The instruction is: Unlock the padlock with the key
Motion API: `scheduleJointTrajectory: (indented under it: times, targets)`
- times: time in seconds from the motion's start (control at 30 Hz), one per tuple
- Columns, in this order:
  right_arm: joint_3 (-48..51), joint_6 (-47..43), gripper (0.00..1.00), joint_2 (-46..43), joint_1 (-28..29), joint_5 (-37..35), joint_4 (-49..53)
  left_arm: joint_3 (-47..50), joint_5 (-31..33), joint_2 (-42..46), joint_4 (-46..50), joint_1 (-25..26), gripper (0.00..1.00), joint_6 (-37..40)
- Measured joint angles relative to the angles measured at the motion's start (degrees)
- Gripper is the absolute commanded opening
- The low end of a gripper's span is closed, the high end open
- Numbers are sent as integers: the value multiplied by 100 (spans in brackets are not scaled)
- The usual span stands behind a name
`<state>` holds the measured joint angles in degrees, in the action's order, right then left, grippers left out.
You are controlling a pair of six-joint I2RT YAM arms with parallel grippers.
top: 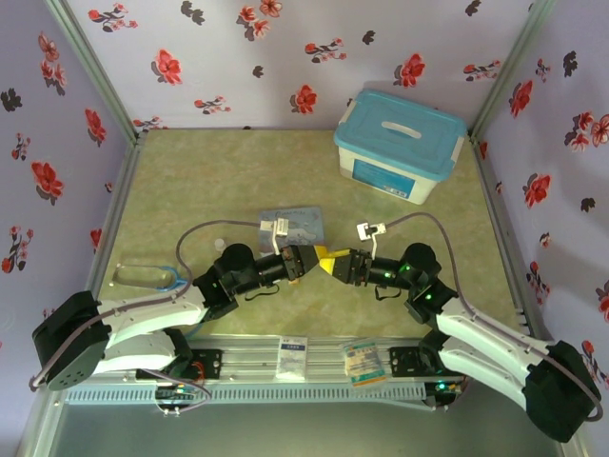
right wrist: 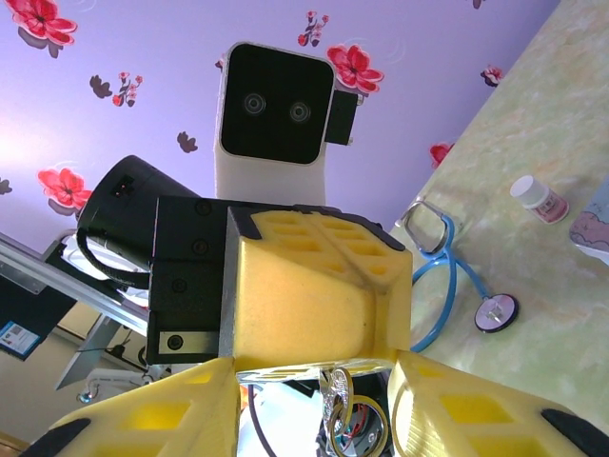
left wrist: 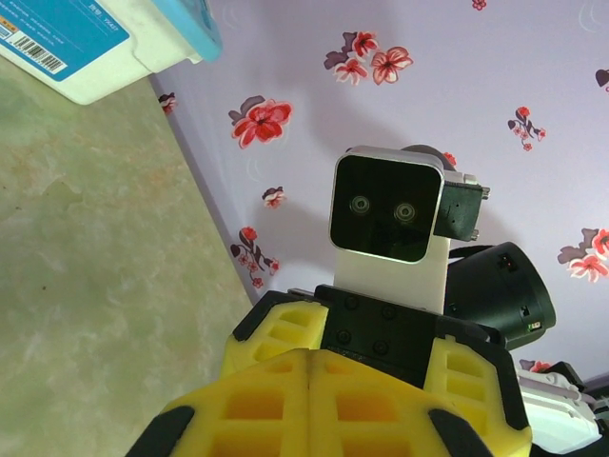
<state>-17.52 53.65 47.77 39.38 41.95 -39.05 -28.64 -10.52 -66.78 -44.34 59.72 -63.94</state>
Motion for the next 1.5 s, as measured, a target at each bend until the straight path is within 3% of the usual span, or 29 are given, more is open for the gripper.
scheduleJointTrajectory:
  times: [0.1, 0.17, 0.27, 0.4, 0.63, 0.9, 1.03, 1.27, 1.37, 1.4, 1.5]
  targets:
    - [26, 13, 39, -44, 0, -9, 4, 0, 0, 0, -4, 0, 0, 0]
    - [66, 9, 51, -85, 4, -15, -9, 0, -2, 0, 0, 11, 0, -2]
    - [96, 37, 52, -140, 46, 13, -20, 0, 4, 0, -22, 26, 0, -42]
    - [133, 55, 40, -177, 81, 59, -37, 0, 52, -48, -168, 26, 0, -96]
    - [201, 63, 38, -177, 92, 94, -149, 33, 96, -127, -243, 26, 0, -173]
    - [214, 17, 29, -173, 92, 7, -153, 35, 109, -131, -284, 72, 0, -175]
    - [214, -22, 23, -164, 90, -111, -151, 72, 111, -131, -361, 127, 0, -175]
    - [219, -50, 2, -160, 83, -319, -142, 103, 179, -140, -527, 129, 0, -173]
    - [251, -46, 0, -160, 74, -343, -166, 107, 199, -175, -546, 129, 0, -173]
    - [264, -44, 0, -160, 74, -343, -168, 107, 199, -181, -546, 129, 5, -170]
    - [317, -46, 0, -166, 74, -343, -186, 162, 227, -186, -577, 140, 56, -168]
